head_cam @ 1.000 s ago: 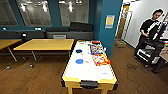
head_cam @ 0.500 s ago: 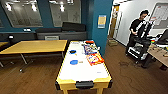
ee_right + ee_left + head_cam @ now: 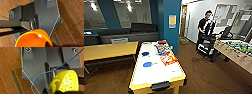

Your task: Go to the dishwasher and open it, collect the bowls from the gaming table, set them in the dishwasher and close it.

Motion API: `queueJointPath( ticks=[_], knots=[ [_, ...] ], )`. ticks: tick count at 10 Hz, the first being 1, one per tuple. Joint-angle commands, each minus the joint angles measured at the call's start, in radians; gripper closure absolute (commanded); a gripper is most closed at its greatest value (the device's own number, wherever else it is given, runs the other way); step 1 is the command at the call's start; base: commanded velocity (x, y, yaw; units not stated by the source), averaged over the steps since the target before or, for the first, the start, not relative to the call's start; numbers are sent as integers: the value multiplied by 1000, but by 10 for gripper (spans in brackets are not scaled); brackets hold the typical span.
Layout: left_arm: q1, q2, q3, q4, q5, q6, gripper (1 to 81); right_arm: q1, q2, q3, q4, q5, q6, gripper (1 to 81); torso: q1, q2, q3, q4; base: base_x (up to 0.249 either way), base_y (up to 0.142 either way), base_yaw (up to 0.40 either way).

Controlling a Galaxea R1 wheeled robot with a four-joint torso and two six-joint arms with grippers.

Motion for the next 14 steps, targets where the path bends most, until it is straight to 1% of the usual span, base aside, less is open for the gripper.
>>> queueJointPath(
  ticks=[1,5,7,9,10,11,12,13,14],
  knots=[
    [-33,3,-6,-5,48,-2,811,22,34,-82,-19,-68,-5,811,0,0,0,0,0,0,-393],
    [-38,9,-7,-5,50,-2,811,26,41,-79,-17,-68,-4,811,0,0,0,0,0,0,-393],
    [-38,17,-6,-5,67,-2,811,28,44,-79,-19,-68,-4,811,0,0,0,0,0,0,-393],
    [-38,22,-6,-5,67,-2,811,26,44,-77,-16,-68,-2,811,0,0,0,0,0,0,-393],
    [-37,20,-7,-5,67,-2,811,23,44,-76,-16,-68,-2,811,0,0,60,0,0,0,-393],
    [-37,19,-7,-5,67,-2,811,22,44,-74,-16,-68,-2,811,0,0,98,0,0,0,-393],
    [-38,17,-7,-4,67,-2,811,20,43,-72,-16,-68,-2,811,0,0,106,-22,0,0,-393],
    [-37,17,-7,-4,67,-2,811,20,44,-72,-16,-68,-2,811,0,0,129,-25,0,0,-393],
    [-38,16,-7,-4,67,-2,811,20,44,-72,-16,-68,-2,811,0,0,152,-30,0,0,-393]
  ],
)
